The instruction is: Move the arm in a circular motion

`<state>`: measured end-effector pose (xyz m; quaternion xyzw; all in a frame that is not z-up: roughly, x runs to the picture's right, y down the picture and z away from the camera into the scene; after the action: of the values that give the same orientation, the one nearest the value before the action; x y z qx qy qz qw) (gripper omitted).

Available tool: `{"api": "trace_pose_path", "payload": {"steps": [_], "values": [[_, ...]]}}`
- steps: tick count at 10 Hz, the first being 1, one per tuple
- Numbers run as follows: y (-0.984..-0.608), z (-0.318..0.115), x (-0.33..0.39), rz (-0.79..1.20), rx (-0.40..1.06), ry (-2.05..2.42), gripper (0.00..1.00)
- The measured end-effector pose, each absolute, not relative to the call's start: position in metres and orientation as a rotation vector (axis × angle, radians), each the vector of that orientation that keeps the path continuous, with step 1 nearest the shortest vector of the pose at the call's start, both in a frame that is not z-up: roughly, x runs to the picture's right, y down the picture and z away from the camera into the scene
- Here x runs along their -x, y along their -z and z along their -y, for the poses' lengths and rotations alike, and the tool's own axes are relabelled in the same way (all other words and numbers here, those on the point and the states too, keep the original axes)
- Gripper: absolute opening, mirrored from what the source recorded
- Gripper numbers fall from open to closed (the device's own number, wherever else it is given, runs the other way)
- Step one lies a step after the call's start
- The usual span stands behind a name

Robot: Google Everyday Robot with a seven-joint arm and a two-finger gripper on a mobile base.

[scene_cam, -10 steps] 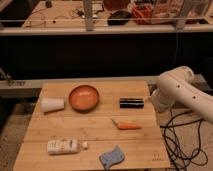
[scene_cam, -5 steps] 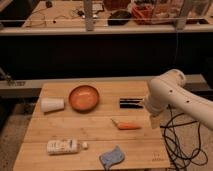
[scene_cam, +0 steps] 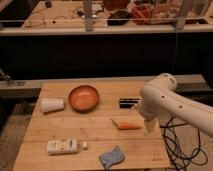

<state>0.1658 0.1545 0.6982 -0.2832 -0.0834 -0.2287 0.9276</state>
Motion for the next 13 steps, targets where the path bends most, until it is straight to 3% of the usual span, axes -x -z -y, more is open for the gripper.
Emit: {"api": "trace_pose_path", "payload": {"steps": [13], "values": [[-0.717,-0.142,-0.076,0.197,0.569,0.679,0.80]]}}
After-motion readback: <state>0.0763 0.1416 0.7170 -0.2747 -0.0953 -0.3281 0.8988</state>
